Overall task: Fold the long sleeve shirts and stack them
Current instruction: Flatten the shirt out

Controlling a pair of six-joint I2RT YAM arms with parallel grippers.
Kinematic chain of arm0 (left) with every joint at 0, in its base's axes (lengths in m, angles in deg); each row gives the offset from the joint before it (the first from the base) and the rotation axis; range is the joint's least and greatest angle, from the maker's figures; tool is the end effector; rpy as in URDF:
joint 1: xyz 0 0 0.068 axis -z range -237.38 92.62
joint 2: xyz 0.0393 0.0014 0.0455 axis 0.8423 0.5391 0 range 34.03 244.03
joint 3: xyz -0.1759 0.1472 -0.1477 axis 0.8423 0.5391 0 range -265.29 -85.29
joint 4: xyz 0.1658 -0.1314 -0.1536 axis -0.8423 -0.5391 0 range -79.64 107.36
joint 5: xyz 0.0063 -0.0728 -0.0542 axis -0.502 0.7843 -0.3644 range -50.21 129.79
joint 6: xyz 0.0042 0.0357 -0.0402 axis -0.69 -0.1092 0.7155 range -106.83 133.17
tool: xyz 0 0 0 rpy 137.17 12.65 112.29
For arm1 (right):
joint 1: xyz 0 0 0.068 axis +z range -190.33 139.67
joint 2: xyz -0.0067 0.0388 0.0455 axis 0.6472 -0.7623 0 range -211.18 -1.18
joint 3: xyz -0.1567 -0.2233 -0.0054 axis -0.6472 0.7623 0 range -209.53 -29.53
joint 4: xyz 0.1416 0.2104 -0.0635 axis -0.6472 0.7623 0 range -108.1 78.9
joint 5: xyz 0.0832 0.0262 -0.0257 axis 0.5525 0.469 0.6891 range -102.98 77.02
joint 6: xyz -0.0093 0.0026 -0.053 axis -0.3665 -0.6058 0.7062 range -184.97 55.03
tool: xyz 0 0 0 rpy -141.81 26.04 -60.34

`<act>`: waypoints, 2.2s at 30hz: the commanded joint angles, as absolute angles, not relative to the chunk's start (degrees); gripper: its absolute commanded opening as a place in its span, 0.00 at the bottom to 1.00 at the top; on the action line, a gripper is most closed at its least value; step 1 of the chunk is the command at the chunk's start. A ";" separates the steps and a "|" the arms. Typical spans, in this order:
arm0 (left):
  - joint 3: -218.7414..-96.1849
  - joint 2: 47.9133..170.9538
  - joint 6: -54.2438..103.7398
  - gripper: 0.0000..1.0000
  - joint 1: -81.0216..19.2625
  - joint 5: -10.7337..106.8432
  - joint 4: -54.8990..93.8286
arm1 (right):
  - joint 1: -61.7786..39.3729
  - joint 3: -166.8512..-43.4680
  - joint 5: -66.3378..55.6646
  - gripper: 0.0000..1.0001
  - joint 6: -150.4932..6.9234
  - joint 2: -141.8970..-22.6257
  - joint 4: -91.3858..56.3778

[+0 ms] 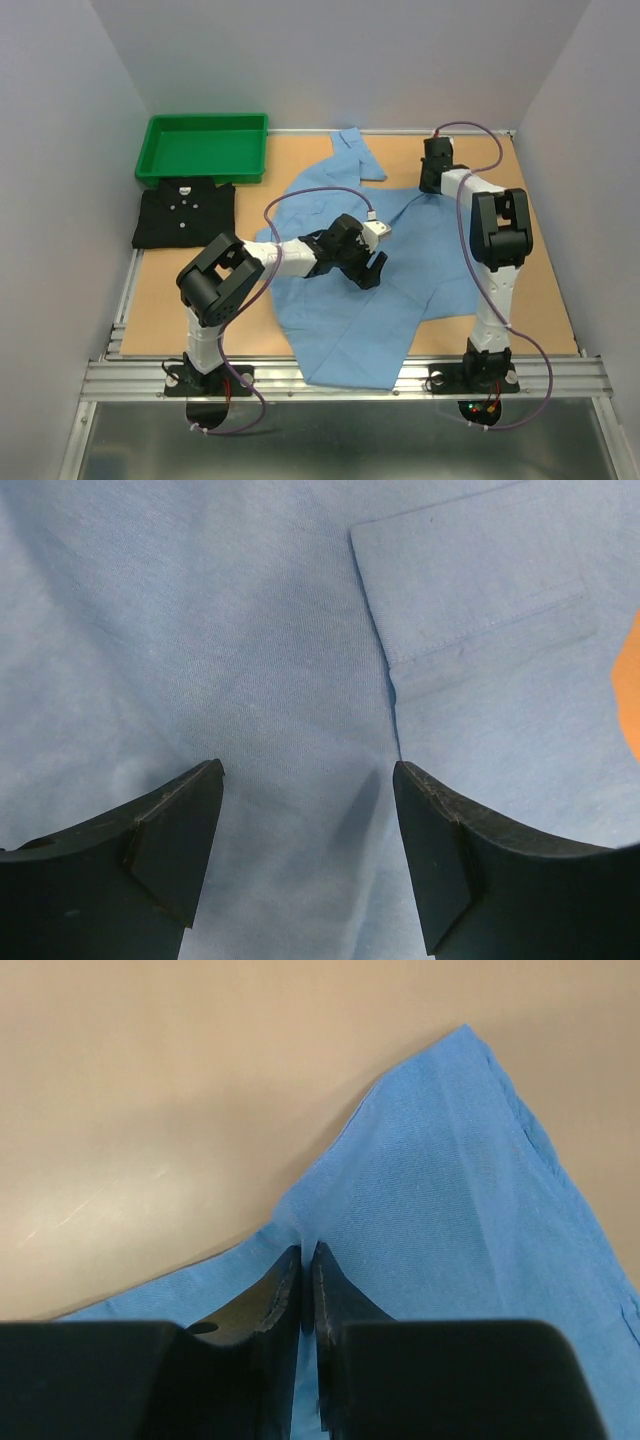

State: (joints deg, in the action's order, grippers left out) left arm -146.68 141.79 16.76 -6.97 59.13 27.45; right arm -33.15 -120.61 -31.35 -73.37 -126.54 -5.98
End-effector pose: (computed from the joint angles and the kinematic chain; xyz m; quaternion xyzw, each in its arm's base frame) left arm 0.2456 -0.3156 0.1652 0.4190 0.7770 -0.3357 0.3287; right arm 0.4811 0.0493 0.1624 0.0690 0.9159 -0.0972 0.3833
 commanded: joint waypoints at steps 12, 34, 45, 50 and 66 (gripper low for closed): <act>-142.69 144.15 18.09 0.81 -5.08 67.30 19.12 | -38.40 -129.11 -34.87 0.48 -79.30 -125.99 -7.03; -167.10 141.67 29.07 0.80 -28.28 49.11 13.85 | -43.58 -90.20 -19.66 0.77 -97.92 -91.38 -4.30; -177.84 155.75 31.62 0.73 -31.36 50.34 15.07 | -44.02 -77.87 -18.60 0.77 -101.88 -87.66 -4.30; -178.02 159.71 34.61 0.72 -32.06 50.34 15.69 | -46.56 -76.11 -20.53 0.77 -102.32 -89.42 -4.30; -176.08 159.36 36.99 0.72 -34.53 47.35 15.52 | -55.53 -73.72 -24.67 0.78 -104.70 -86.44 -1.84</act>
